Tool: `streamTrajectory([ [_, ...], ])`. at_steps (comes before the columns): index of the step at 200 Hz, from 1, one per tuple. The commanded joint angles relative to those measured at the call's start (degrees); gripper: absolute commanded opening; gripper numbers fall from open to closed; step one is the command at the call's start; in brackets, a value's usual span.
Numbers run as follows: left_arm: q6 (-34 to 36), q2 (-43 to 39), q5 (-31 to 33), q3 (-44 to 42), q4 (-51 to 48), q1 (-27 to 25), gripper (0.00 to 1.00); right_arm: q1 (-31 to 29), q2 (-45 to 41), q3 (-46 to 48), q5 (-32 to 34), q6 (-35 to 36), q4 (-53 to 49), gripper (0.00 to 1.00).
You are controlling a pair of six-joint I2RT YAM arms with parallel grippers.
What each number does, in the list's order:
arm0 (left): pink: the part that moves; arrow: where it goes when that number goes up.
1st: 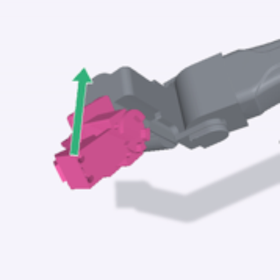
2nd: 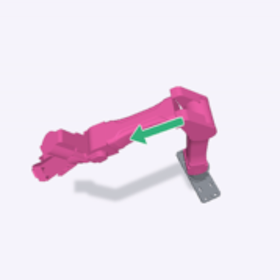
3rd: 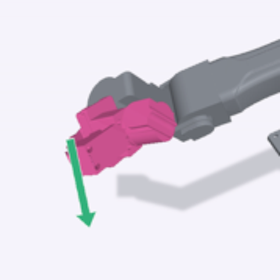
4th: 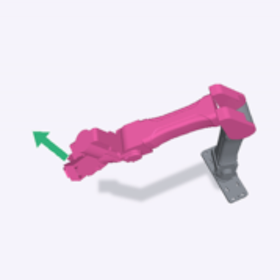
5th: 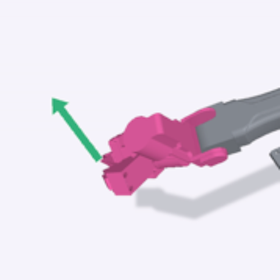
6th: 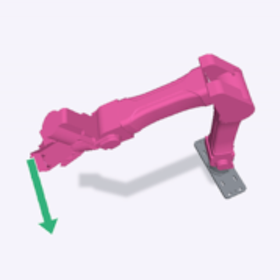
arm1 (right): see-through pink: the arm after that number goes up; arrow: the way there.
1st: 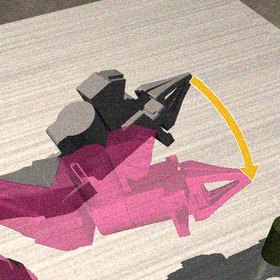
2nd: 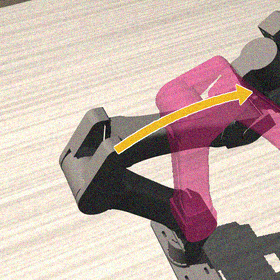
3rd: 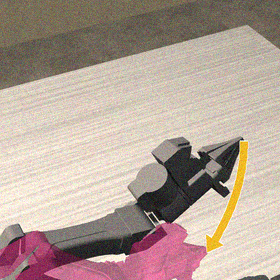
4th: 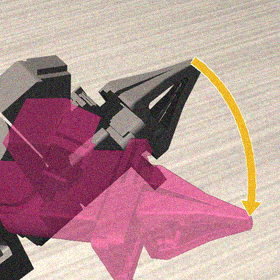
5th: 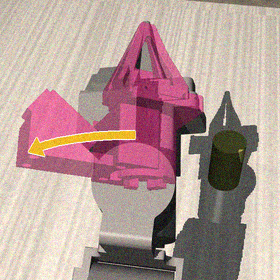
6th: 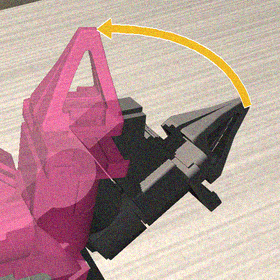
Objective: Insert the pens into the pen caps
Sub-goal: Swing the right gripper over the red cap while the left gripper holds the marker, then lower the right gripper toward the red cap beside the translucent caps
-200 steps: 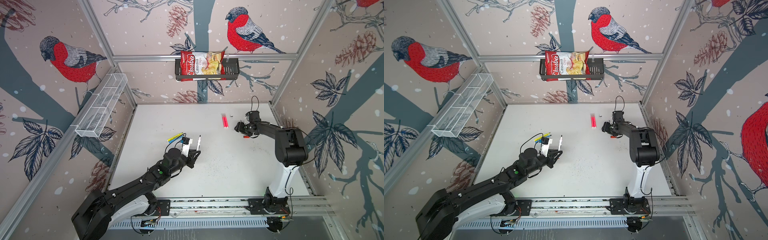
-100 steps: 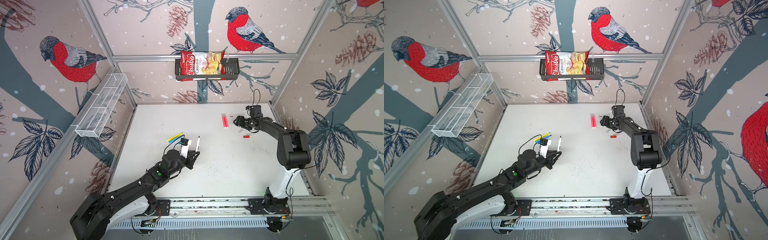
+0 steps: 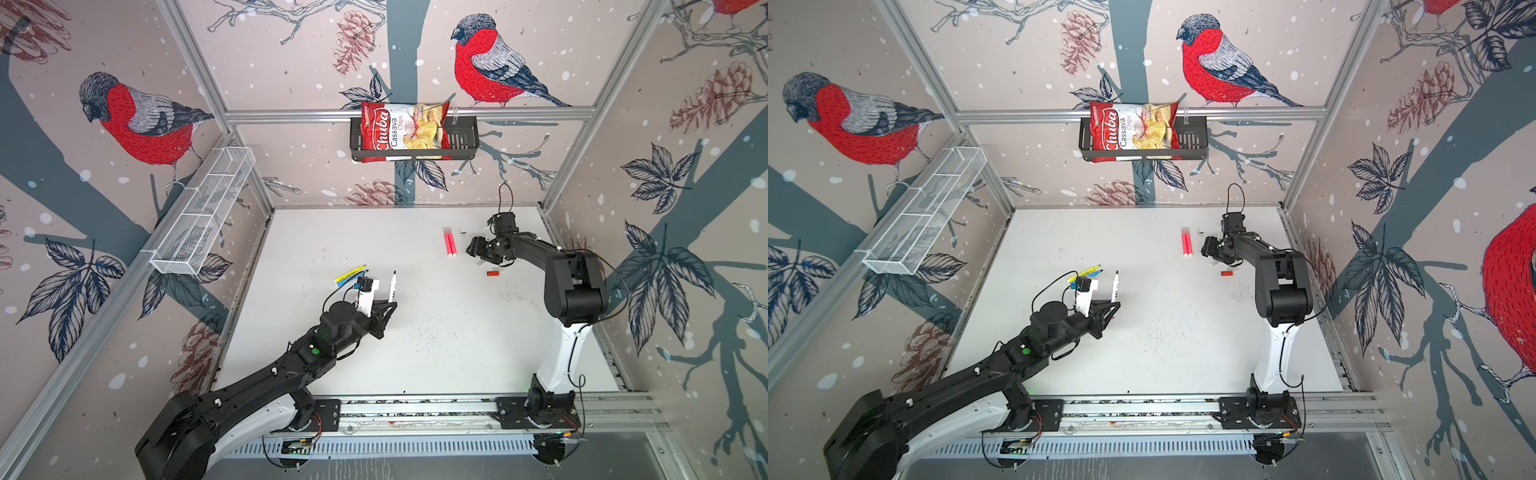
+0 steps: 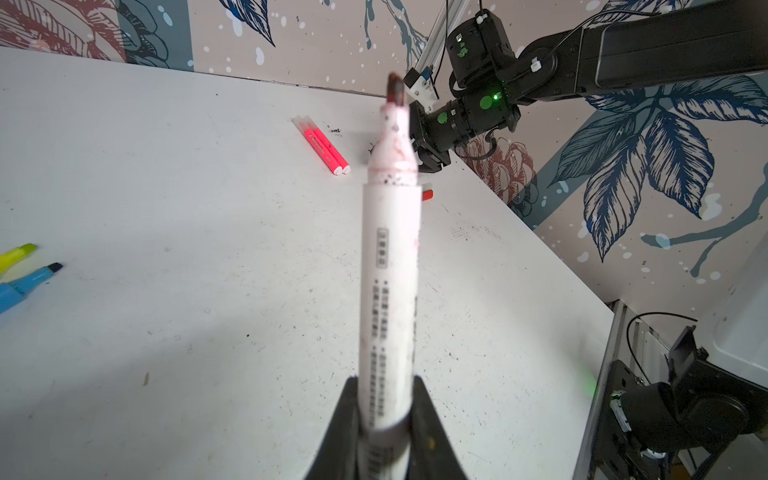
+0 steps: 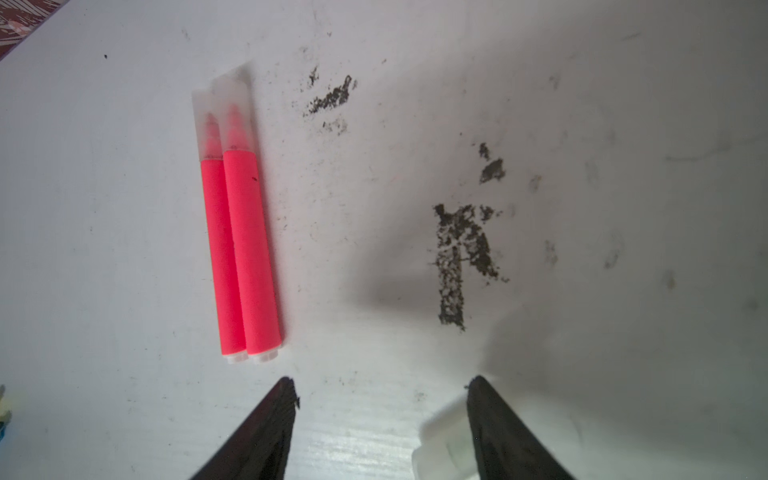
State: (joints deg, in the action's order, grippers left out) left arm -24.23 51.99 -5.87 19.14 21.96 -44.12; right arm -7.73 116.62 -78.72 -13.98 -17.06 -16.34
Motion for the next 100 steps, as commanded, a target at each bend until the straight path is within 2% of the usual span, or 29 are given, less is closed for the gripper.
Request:
streamTrajectory([
  [1,-0.35,0.18,0.32,0.02,1.75,0.07,0.07,-0.01,-0.63,1.18,1.57,0.76,-0.41,0.67],
  [57,-0.15,0.21,0.68,0.18,1.57,0.01,0.07,-1.12,-5.62,8.16,2.09,-0.11,2.4,0.67],
  [100,0.03,0.31,0.94,0.44,1.46,0.01,0.07,-1.63,-6.64,9.32,2.55,-0.21,2.65,0.67],
])
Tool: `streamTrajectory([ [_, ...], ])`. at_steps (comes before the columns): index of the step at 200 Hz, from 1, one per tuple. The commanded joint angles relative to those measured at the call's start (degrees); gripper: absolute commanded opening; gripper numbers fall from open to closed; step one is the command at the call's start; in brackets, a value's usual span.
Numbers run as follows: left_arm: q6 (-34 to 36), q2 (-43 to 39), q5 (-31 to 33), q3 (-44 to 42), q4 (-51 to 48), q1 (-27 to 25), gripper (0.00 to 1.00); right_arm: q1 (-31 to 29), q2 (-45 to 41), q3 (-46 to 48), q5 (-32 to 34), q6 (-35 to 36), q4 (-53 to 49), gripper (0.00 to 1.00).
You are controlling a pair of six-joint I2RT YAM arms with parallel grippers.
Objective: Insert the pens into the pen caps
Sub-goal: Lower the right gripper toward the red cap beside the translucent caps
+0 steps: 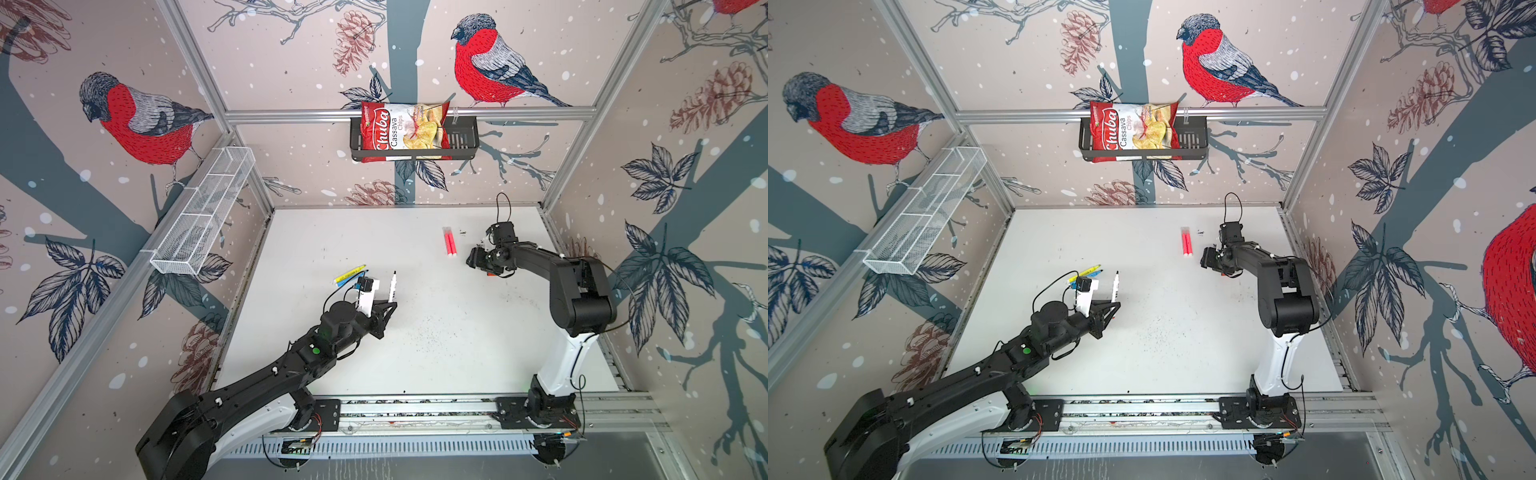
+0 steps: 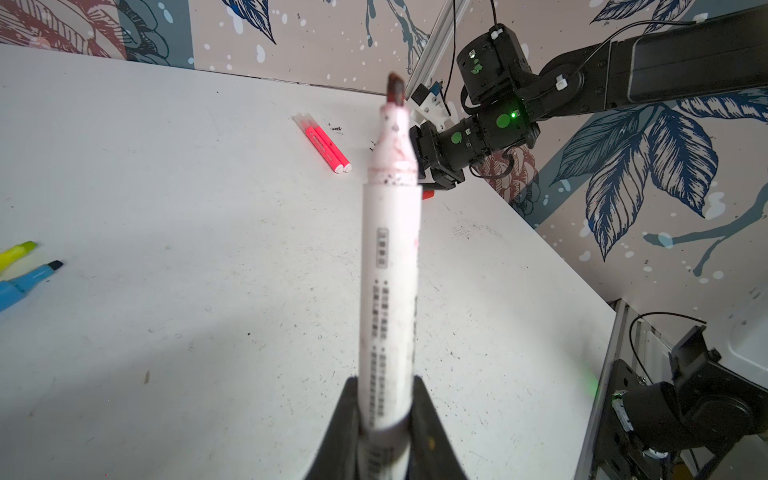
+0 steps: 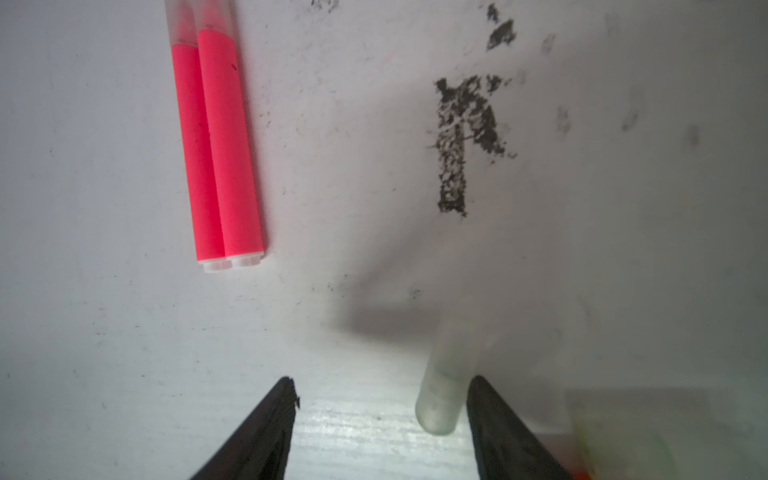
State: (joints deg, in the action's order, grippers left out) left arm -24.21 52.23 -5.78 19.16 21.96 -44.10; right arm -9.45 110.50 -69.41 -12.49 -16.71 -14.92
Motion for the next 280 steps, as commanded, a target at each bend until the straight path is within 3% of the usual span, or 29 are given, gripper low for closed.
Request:
streamTrajectory([
  [1,0.02,0.07,0.81,0.39,1.4,0.02,0.07,0.16,-0.49,-0.06,1.11,-0.58,1.22,0.67],
  [72,0.26,-0.55,1.24,0.62,0.74,0.0,0.07,0.1,0.58,-3.0,4.83,-0.95,-1.55,0.64],
  [236,0.21,-1.64,1.2,0.02,-0.14,-0.03,0.07,-2.41,4.59,-6.84,9.24,1.32,-5.29,0.3],
  [258,0.13,-2.45,1.49,-0.5,-0.33,-0.03,0.07,-2.44,4.22,-6.79,9.11,1.43,-5.39,0.3],
  [280,0.11,-3.17,1.82,-0.57,-0.62,-0.01,0.07,-2.59,3.53,-6.75,9.01,1.47,-5.63,0.37],
])
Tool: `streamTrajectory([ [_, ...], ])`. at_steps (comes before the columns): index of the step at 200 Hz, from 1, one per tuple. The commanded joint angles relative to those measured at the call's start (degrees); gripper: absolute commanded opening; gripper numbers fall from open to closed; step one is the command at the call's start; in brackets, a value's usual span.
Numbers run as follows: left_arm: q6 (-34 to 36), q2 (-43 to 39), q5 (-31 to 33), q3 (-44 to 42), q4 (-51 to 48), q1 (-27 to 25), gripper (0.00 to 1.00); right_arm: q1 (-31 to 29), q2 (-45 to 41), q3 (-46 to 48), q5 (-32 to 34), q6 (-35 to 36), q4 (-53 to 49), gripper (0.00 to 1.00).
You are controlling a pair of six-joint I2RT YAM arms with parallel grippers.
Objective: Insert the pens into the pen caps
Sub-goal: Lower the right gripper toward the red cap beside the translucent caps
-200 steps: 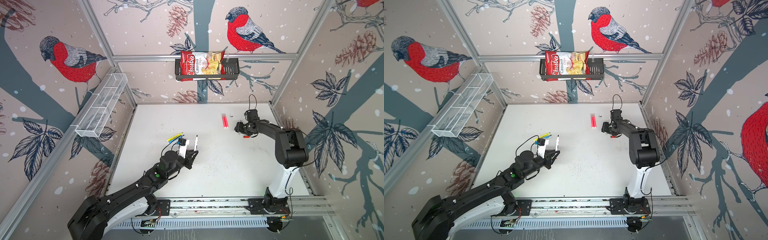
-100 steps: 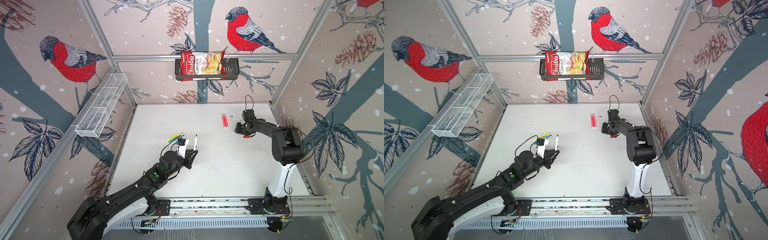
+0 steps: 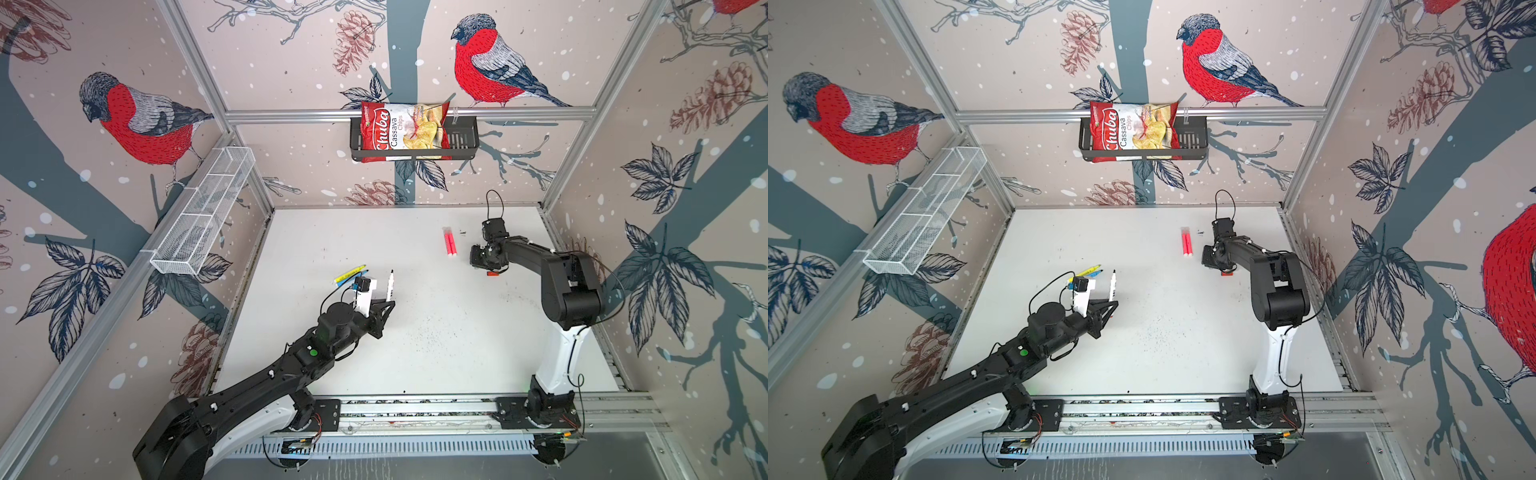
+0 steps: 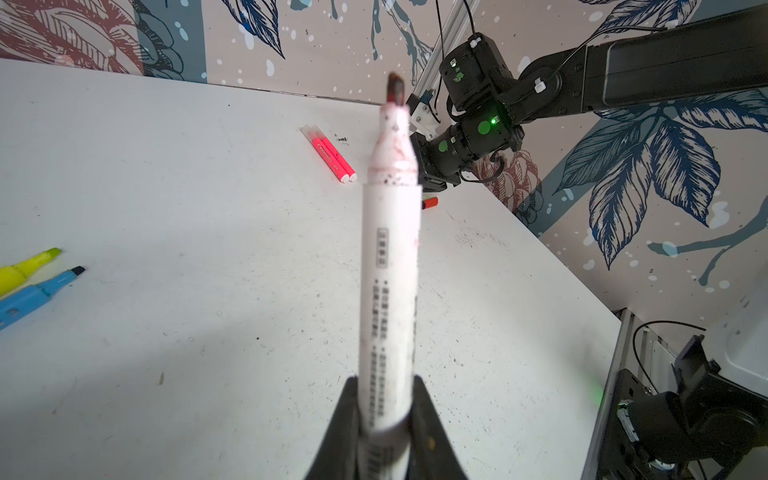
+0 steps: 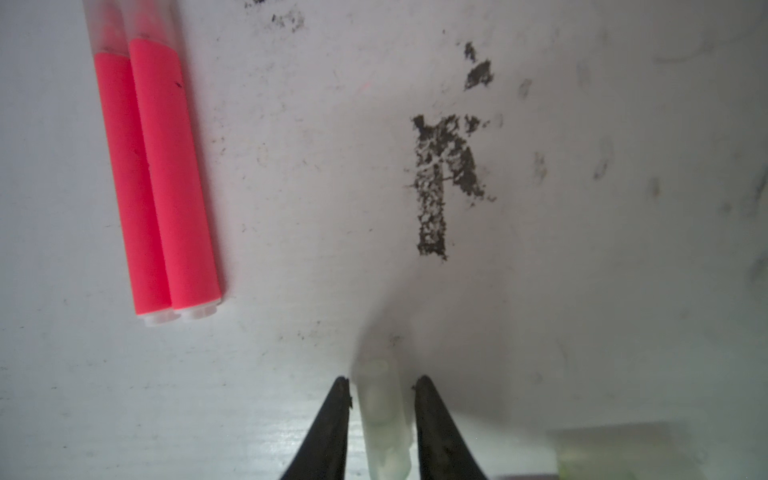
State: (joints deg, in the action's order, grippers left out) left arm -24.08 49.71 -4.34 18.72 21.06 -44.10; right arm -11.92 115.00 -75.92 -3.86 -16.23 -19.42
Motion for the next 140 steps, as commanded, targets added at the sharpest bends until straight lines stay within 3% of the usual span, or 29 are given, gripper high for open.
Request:
streamTrajectory([
  [1,-0.06,-0.71,0.38,-0.16,0.29,-0.02,0.07,-0.12,-1.08,-0.22,0.45,0.96,-1.14,0.38],
  [24,-0.02,-1.07,0.64,-0.14,-0.07,-0.02,0.07,-0.12,-3.76,1.29,1.35,0.35,-0.22,0.49],
  [44,-0.01,-1.27,0.67,-0.1,-0.3,-0.04,0.07,0.38,-6.22,2.72,2.48,-0.09,0.04,0.54],
  [93,-0.03,-1.33,0.82,-0.84,0.62,0.0,0.07,3.5,-11.68,10.27,1.7,-0.94,3.39,0.58],
  [140,-0.11,-0.23,0.3,-0.71,1.35,0.03,0.07,3.75,-10.83,10.21,-0.16,-0.66,4.02,0.57],
])
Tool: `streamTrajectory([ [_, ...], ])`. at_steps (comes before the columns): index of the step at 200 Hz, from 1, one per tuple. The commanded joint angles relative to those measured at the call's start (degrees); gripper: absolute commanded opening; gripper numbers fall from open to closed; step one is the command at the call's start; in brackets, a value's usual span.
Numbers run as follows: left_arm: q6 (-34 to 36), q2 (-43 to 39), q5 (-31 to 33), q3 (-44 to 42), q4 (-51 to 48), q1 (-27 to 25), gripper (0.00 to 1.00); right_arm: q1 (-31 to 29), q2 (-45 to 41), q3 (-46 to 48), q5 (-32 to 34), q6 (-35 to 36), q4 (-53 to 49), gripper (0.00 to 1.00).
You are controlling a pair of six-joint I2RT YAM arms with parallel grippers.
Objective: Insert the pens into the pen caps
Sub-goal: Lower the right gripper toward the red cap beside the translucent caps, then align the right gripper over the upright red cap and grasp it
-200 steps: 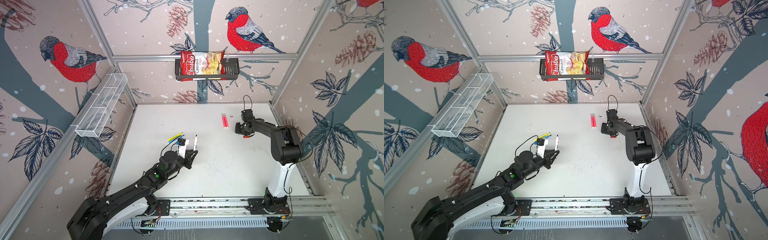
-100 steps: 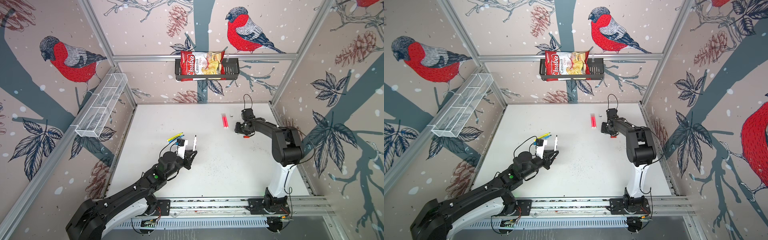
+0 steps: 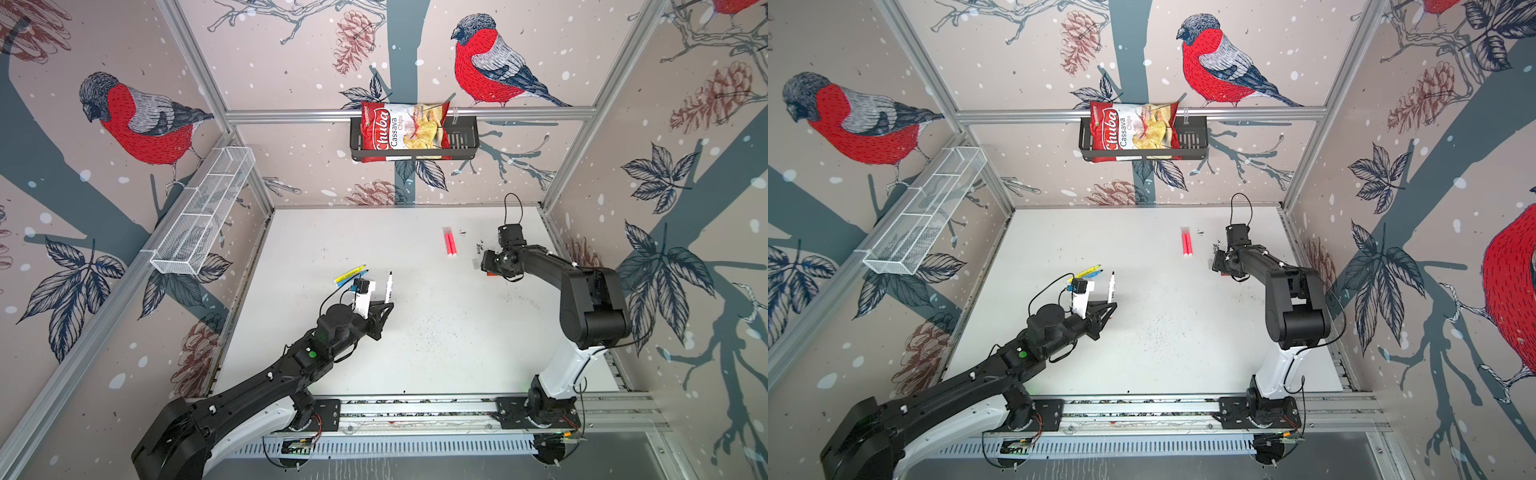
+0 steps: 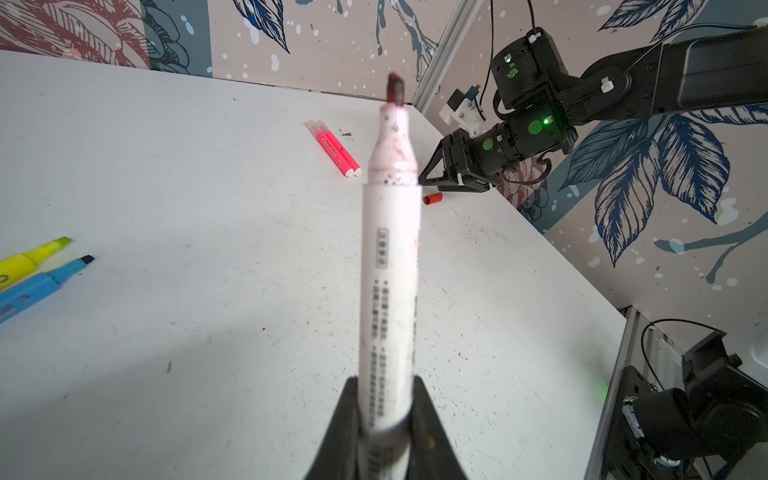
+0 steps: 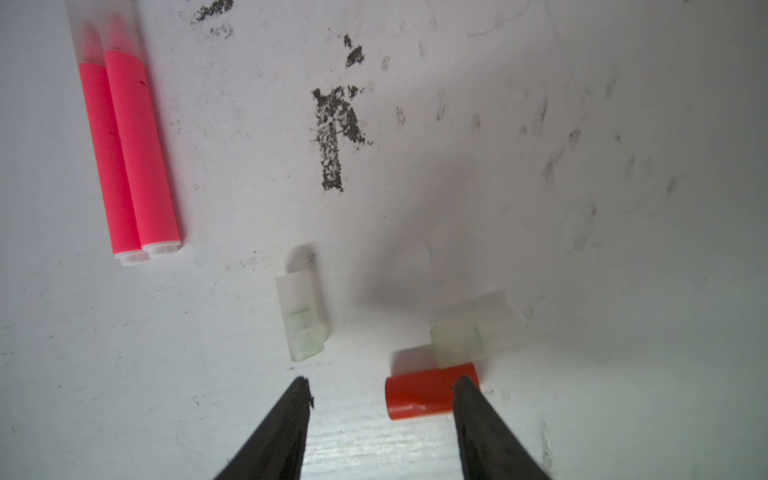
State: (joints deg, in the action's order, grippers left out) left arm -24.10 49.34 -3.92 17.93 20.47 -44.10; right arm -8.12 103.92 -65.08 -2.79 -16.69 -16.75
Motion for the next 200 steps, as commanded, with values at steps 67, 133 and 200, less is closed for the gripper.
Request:
streamTrajectory([
  [67,-0.18,-1.03,0.41,0.0,1.08,0.03,0.07,-1.88,4.3,-4.18,-1.79,0.27,0.25,0.56],
  [133,0.02,-1.07,0.58,-0.21,1.13,-0.02,0.07,-2.43,3.28,0.01,2.4,0.07,0.96,0.56],
  [200,0.06,-0.77,0.34,0.07,1.26,-0.02,0.07,-4.68,-4.51,7.05,4.6,-2.25,2.08,0.55],
])
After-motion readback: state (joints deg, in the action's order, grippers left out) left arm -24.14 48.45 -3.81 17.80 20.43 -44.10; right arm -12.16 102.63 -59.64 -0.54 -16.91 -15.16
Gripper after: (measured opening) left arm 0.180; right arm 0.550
